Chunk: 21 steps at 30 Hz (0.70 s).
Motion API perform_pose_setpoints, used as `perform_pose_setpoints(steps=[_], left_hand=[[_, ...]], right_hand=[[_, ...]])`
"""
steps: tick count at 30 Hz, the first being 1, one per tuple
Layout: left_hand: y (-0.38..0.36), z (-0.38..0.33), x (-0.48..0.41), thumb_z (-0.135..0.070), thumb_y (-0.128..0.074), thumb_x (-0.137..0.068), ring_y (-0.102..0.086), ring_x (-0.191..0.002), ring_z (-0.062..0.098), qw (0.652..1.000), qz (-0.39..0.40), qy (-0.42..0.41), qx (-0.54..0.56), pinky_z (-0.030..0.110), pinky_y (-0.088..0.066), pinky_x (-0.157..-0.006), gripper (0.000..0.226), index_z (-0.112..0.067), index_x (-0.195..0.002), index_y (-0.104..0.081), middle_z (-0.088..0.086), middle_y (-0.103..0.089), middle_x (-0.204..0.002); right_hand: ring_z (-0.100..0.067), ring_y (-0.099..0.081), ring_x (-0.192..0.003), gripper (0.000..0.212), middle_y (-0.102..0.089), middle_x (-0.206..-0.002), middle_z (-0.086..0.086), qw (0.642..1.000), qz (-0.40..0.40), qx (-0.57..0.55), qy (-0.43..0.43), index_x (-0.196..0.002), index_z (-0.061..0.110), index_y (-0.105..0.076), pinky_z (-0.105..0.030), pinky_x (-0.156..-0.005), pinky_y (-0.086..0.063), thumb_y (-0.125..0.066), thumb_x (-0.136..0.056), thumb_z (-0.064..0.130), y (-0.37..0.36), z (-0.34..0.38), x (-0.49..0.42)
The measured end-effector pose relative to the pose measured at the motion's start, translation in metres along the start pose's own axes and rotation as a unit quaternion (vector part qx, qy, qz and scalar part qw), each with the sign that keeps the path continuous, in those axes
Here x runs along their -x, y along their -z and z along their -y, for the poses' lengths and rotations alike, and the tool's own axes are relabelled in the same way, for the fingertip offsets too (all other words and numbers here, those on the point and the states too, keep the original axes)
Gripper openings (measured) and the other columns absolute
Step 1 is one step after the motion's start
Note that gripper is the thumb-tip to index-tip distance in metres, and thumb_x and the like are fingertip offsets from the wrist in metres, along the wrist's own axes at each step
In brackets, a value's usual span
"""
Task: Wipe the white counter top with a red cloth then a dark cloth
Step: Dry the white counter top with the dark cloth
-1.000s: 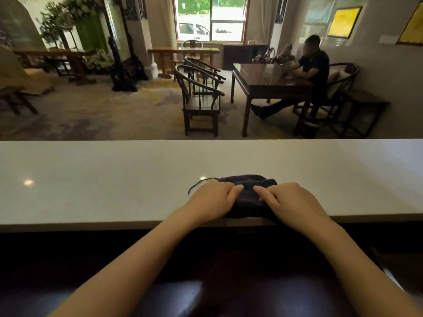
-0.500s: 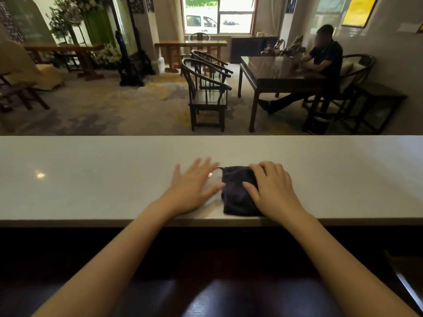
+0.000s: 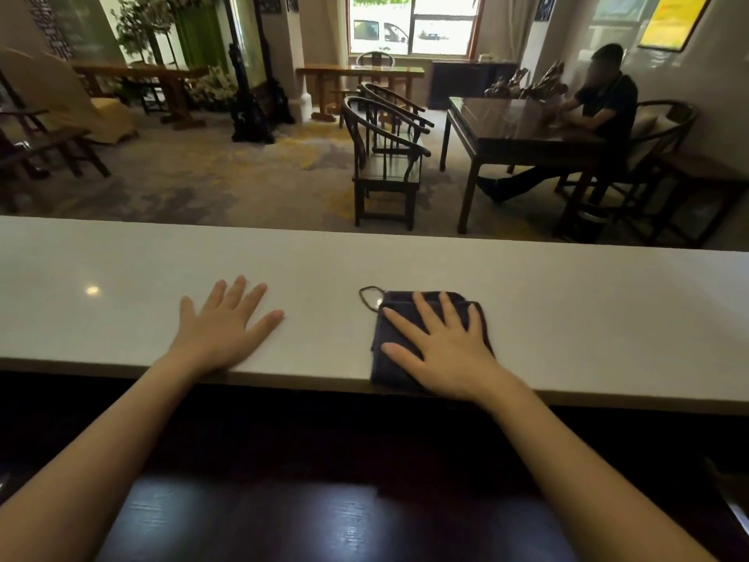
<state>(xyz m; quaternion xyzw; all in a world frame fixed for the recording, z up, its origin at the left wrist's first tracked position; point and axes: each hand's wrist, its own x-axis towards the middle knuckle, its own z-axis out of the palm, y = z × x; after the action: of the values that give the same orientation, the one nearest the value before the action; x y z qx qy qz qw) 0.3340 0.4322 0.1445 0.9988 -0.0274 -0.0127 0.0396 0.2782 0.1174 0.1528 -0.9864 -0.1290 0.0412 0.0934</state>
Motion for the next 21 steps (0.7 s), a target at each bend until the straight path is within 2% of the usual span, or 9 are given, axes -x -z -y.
perform_pose_setpoints(steps=[3,7,14,19,21], left_hand=[[-0.003,0.001,-0.002,-0.083,0.006,-0.062,0.003,-0.144,0.018,1.0,-0.005,0.008,-0.003,0.06,0.0,-0.11,0.09,-0.042,-0.142,-0.002,-0.008,0.003,-0.157],[-0.004,-0.002,-0.003,-0.08,0.002,-0.07,0.004,-0.144,0.018,1.0,-0.005,0.013,-0.002,0.061,0.0,-0.11,0.082,-0.041,-0.142,-0.003,-0.007,0.004,-0.157],[-0.004,0.002,0.004,-0.081,0.005,-0.066,0.009,-0.143,0.017,0.999,-0.019,-0.013,0.031,0.059,0.006,-0.111,0.086,-0.041,-0.142,0.0,-0.008,0.007,-0.157],[-0.005,0.002,0.003,-0.081,0.003,-0.069,0.009,-0.143,0.017,0.999,-0.024,-0.015,0.03,0.06,0.007,-0.111,0.083,-0.041,-0.142,0.0,-0.008,0.007,-0.157],[-0.007,0.003,0.001,-0.081,0.003,-0.069,0.01,-0.143,0.018,0.999,-0.023,-0.015,0.029,0.06,0.007,-0.11,0.083,-0.041,-0.142,0.0,-0.008,0.007,-0.157]], right_hand=[[-0.033,0.022,-0.139,0.075,0.013,-0.157,0.001,0.999,0.003,-0.003,0.037,-0.135,0.055,0.003,-0.059,-0.1,0.026,0.001,-0.066,0.084,-0.015,0.055,-0.022],[-0.037,0.018,-0.14,0.076,0.01,-0.158,-0.001,0.999,0.034,-0.013,0.025,-0.139,0.049,-0.001,-0.065,-0.103,0.02,-0.006,-0.071,0.082,-0.007,0.078,-0.072],[-0.033,0.009,-0.143,0.067,0.005,-0.158,0.002,0.998,-0.003,-0.011,-0.067,-0.141,0.047,-0.006,-0.063,-0.111,0.009,-0.011,-0.08,0.074,0.017,0.021,-0.126],[-0.032,0.005,-0.143,0.065,0.002,-0.158,0.002,0.989,-0.02,0.018,-0.143,-0.14,0.047,-0.005,-0.061,-0.112,0.007,-0.006,-0.08,0.073,0.014,-0.017,-0.092],[-0.032,0.007,-0.143,0.067,0.004,-0.158,0.001,0.989,-0.021,0.023,-0.143,-0.139,0.048,-0.001,-0.061,-0.111,0.009,-0.003,-0.078,0.074,0.01,-0.012,-0.075]])
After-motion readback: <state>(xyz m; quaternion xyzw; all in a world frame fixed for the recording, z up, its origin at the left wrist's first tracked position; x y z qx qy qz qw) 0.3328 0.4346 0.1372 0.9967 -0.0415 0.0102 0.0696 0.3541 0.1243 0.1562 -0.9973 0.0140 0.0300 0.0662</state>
